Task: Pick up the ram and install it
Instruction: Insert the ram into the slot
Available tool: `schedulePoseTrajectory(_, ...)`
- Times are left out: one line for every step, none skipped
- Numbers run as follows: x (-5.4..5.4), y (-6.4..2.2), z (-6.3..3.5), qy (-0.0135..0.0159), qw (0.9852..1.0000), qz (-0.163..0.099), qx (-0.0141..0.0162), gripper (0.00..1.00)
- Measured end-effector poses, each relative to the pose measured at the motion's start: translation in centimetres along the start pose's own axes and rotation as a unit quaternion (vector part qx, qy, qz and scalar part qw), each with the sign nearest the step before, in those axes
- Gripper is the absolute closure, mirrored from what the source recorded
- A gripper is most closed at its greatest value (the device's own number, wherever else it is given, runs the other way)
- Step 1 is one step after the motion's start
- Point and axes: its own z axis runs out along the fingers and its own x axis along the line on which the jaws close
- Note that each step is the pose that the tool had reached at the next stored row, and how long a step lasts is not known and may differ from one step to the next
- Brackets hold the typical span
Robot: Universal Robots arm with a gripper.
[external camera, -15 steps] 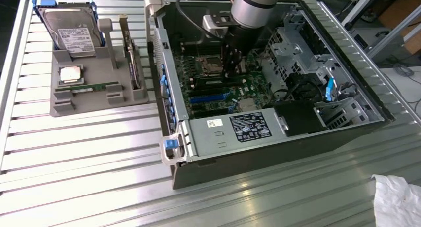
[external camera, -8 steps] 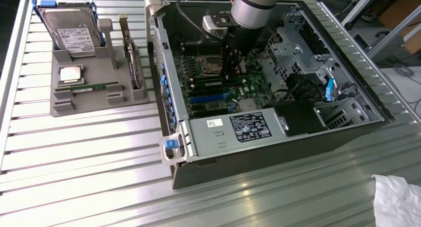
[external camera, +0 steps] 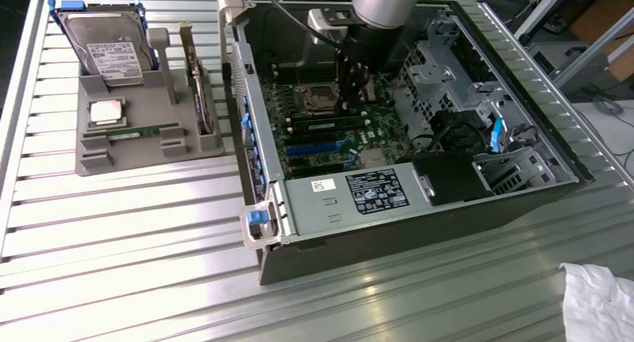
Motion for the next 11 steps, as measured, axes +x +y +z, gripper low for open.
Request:
schedulePoseTrajectory(0.0, 0.00, -0.01, 0.0002, 1.0000, 0.000, 0.0000, 0.88)
schedulePoseTrajectory(0.0, -0.13, -0.01, 0.0001, 1.0000, 0.000, -0.0006, 0.89)
schedulePoseTrajectory(0.0, -0.69, -0.04, 0.0002, 1.0000, 0.000, -0.0032, 0.89)
schedulePoseTrajectory(0.0, -1.61, -0.07, 0.0001, 1.0000, 0.000, -0.0074, 0.89)
schedulePoseTrajectory(0.0, -2.50, -0.11, 0.0002, 0.9999, -0.001, -0.0106, 0.89)
schedulePoseTrajectory(0.0, -3.00, -0.13, 0.0008, 0.9999, -0.001, -0.0116, 0.89)
schedulePoseTrajectory(0.0, -3.30, -0.23, 0.0014, 0.9999, -0.001, -0.0119, 0.89)
schedulePoseTrajectory(0.0, -3.48, -0.34, 0.0015, 0.9999, -0.001, -0.0119, 0.89)
schedulePoseTrajectory(0.1, -3.87, -0.82, 0.0018, 0.9999, -0.001, -0.0119, 0.89)
schedulePoseTrajectory(0.1, -4.11, -1.28, 0.0018, 0.9999, -0.001, -0.0119, 0.89)
schedulePoseTrajectory(0.1, -4.46, -1.54, 0.0018, 0.9999, -0.001, -0.0120, 0.89)
